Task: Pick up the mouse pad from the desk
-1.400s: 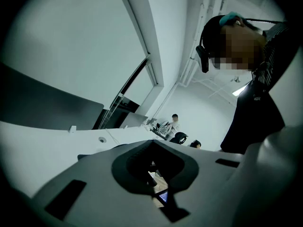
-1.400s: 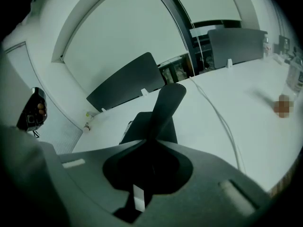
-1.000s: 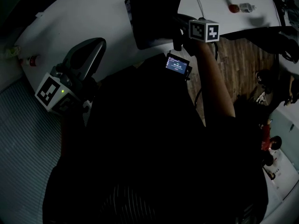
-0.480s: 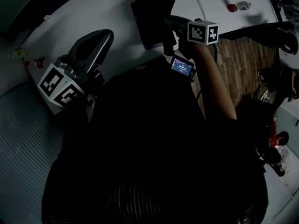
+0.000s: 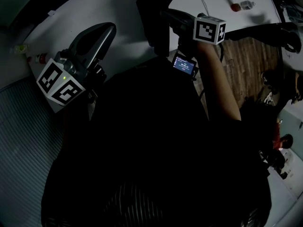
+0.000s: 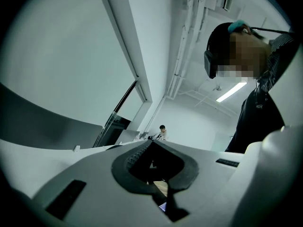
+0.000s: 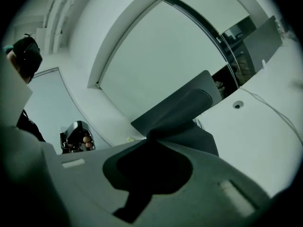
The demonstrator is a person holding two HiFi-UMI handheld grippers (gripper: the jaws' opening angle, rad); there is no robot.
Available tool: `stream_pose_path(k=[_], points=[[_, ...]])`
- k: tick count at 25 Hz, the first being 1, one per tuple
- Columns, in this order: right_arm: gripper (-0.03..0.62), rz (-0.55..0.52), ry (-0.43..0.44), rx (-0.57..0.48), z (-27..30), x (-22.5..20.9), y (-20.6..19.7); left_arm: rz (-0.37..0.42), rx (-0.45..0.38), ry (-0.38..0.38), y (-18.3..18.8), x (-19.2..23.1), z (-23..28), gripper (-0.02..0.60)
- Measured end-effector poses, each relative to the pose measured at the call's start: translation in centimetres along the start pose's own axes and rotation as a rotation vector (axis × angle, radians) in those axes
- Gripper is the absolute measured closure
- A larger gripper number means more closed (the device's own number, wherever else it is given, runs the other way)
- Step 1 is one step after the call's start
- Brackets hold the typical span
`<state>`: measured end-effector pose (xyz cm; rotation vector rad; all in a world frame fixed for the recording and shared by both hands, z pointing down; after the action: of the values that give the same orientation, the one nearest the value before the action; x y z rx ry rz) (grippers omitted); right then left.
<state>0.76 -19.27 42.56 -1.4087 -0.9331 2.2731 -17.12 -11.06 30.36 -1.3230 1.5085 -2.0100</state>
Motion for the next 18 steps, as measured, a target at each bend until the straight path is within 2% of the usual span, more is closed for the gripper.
stream_pose_path(k=[6,12,18], points=[[0.576,-0.01,0.063,-0.048,-1.1,3.1,1.9,0.022,-0.019,-0.003,0.5,-0.1,-0.2,0.574],[0.576,-0.076,0.095,-0.089,-3.3,6.5,4.1,0.055,-0.031,-0.006,1.1,-0.8,0.0,0.574],[0.576,-0.164,0.182,-0.138,-4.3,11.0,5.6,0.104,-0.043,-0.004,1.3,-1.1,-0.1,0.574]])
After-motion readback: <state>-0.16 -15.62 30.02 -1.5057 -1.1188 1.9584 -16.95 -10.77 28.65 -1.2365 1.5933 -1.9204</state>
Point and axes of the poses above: the fingertips, and each gripper's own axes: z forward along the fingers, x to its left, y out of its top, the point moved 3 cm from there along -z, backward along the fingers, and after that the axes turned 3 degrees about y, right-handed, at the moved point
